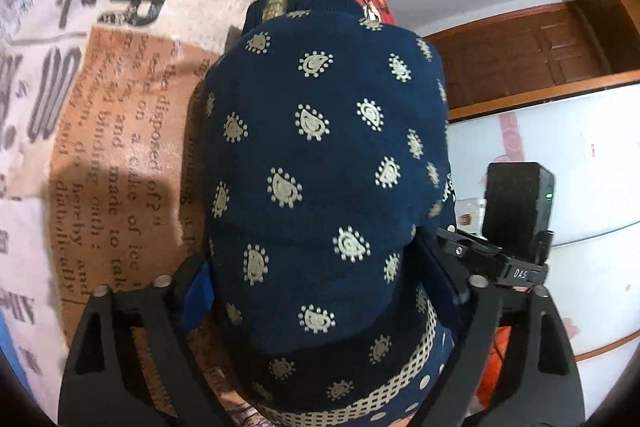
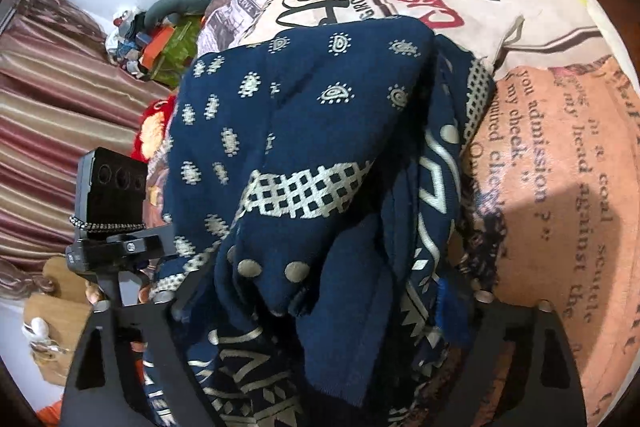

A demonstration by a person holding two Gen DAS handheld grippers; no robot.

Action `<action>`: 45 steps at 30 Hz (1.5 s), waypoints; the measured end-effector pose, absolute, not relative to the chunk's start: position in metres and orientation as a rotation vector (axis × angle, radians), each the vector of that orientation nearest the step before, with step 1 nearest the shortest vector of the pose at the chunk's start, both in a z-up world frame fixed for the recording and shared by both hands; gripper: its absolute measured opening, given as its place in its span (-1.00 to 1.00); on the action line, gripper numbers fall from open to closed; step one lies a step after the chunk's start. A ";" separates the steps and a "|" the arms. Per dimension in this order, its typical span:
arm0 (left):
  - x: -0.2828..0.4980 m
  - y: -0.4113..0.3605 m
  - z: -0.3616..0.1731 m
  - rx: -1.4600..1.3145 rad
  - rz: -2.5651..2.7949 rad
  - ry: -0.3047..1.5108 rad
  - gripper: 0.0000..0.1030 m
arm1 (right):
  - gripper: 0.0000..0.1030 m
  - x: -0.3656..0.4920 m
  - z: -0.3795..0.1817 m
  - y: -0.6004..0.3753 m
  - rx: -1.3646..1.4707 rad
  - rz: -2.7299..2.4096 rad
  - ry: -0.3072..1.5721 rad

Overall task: Fold large clothes
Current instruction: 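Grasp the folded jacket bundle with both grippers and lift it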

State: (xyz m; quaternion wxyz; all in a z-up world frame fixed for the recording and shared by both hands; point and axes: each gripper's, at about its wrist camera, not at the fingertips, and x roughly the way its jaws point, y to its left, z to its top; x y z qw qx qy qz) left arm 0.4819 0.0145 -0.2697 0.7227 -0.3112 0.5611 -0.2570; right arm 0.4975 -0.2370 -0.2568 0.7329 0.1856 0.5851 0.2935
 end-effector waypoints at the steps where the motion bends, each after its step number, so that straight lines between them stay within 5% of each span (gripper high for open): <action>1: 0.482 0.014 -0.265 -0.671 -0.559 1.231 0.56 | 0.23 0.497 -0.255 -0.236 0.406 0.650 1.282; 7: 0.473 0.009 -0.227 -0.578 -0.556 1.159 0.30 | -0.18 0.488 -0.235 -0.224 0.341 0.644 1.227; 26: 0.399 0.141 -0.096 -0.491 -0.439 0.870 0.27 | -0.22 0.456 -0.113 -0.108 0.265 0.826 1.013; 33: 0.378 0.204 -0.125 -0.550 -0.355 0.903 0.27 | -0.22 0.451 -0.134 -0.030 0.247 0.891 1.086; 45: 0.378 0.255 -0.266 -0.696 -0.279 1.123 0.27 | -0.22 0.461 -0.261 0.035 0.194 0.837 1.381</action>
